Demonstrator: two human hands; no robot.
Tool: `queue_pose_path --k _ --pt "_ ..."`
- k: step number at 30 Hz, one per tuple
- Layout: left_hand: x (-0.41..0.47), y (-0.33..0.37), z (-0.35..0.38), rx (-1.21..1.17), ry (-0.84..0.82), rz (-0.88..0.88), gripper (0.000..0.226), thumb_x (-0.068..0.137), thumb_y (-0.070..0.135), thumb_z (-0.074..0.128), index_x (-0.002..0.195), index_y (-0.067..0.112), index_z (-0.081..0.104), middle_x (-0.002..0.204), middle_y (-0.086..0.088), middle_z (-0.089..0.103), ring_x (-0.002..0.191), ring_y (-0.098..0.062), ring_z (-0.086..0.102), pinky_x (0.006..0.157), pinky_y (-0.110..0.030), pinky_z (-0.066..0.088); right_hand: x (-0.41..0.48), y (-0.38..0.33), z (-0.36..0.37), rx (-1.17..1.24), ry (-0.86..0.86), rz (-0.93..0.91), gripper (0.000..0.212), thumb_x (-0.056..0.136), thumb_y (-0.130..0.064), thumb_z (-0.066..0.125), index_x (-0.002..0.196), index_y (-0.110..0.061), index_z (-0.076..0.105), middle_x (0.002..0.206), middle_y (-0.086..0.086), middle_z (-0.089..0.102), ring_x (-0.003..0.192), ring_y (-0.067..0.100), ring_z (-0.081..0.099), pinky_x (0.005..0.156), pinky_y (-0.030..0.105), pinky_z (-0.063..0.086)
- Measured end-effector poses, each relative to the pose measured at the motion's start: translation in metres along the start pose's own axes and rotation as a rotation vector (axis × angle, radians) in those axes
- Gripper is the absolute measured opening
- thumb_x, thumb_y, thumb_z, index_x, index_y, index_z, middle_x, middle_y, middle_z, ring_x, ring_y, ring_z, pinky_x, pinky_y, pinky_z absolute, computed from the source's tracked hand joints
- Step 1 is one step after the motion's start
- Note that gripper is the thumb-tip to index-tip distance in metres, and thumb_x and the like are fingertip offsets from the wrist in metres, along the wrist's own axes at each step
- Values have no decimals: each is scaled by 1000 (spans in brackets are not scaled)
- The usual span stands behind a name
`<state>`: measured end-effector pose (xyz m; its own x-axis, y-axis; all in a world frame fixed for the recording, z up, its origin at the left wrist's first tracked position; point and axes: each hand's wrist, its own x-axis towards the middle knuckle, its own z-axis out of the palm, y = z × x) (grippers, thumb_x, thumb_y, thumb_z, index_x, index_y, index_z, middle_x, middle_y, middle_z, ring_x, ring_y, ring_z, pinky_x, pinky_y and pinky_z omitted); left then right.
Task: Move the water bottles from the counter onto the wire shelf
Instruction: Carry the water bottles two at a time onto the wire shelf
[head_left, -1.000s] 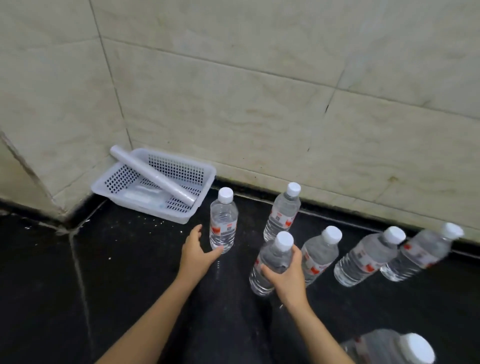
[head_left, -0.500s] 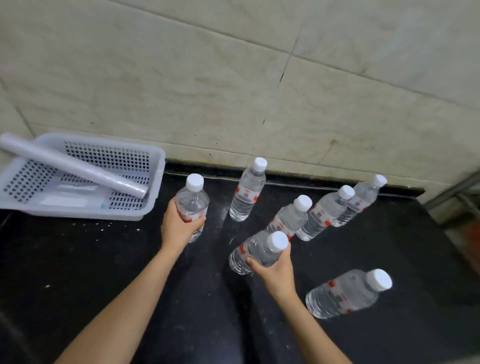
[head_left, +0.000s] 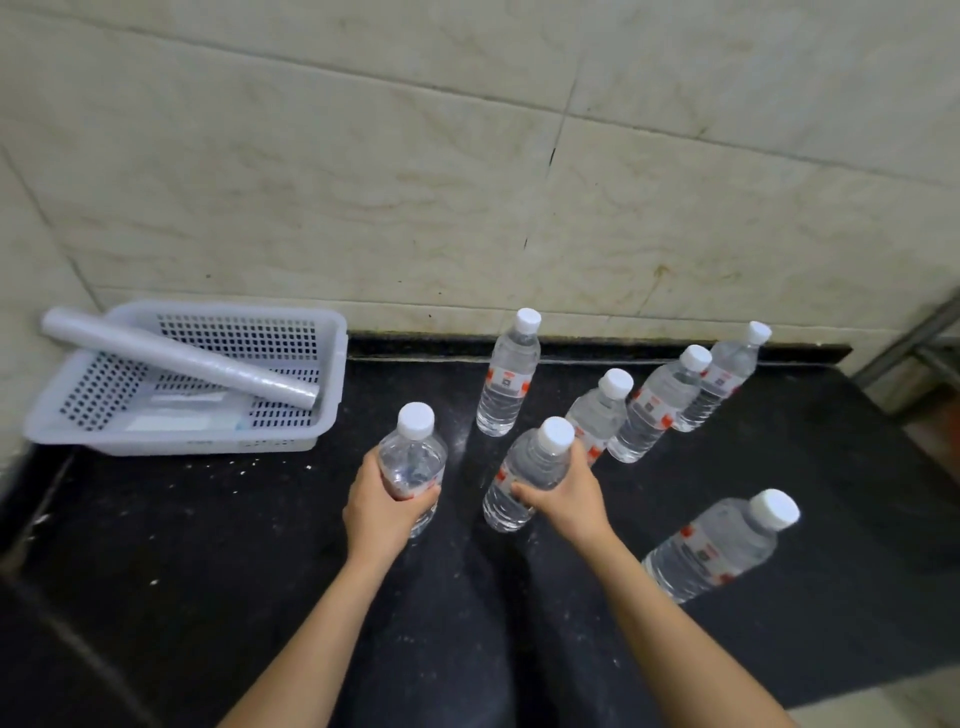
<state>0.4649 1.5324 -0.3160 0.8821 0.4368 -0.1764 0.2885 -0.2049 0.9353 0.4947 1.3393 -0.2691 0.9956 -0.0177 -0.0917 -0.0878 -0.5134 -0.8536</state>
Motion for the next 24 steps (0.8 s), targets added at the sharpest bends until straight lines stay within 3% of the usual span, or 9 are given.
queue_pose_path --k 6,10,15,17,19,21,24 --pt "-12 -9 -2 3 -10 6 76 57 22 83 123 26 45 127 -4 57 118 -26 53 100 -50 43 -19 5 -6 -91 -16 49 79 63 -21 81 129 -23 38 119 2 60 110 21 56 96 36 45" --pt "-22 -8 -6 4 -34 8 74 58 19 83 123 23 47 125 -5 59 115 -26 55 100 -45 43 -39 12 -16 -85 -30 45 67 62 -18 82 115 -24 42 107 -5 58 101 16 57 92 32 46" --pt "-64 -14 -12 52 27 -7 72 54 23 85 117 23 51 116 -5 63 107 -26 59 93 -42 47 -74 41 -32 102 145 110 59 60 -11 82 109 -18 50 101 -1 65 95 19 63 91 39 51" --pt "-83 -14 -10 82 29 -4 67 53 27 85 112 25 52 110 -3 65 103 -26 60 90 -42 48 -92 55 -44 189 206 124 57 61 -5 81 109 -14 53 98 -1 66 92 19 64 86 31 53" --pt "-102 -9 -3 86 9 -4 59 54 28 85 104 25 54 106 -4 66 99 -26 61 86 -40 49 -110 71 -62 228 247 133 56 60 -4 82 107 -15 55 98 -1 67 91 19 64 82 29 53" --pt "-124 0 10 50 -6 11 54 55 25 85 98 26 52 101 -3 65 95 -26 62 83 -36 49 -129 88 -83 229 278 146 58 58 -7 83 107 -18 55 101 1 66 93 20 64 86 36 50" --pt "-166 15 41 25 -52 82 60 52 23 87 100 29 51 105 -4 64 97 -25 60 85 -38 49 -162 117 -122 234 340 161 59 57 -6 84 105 -20 52 98 1 64 89 19 62 82 31 49"
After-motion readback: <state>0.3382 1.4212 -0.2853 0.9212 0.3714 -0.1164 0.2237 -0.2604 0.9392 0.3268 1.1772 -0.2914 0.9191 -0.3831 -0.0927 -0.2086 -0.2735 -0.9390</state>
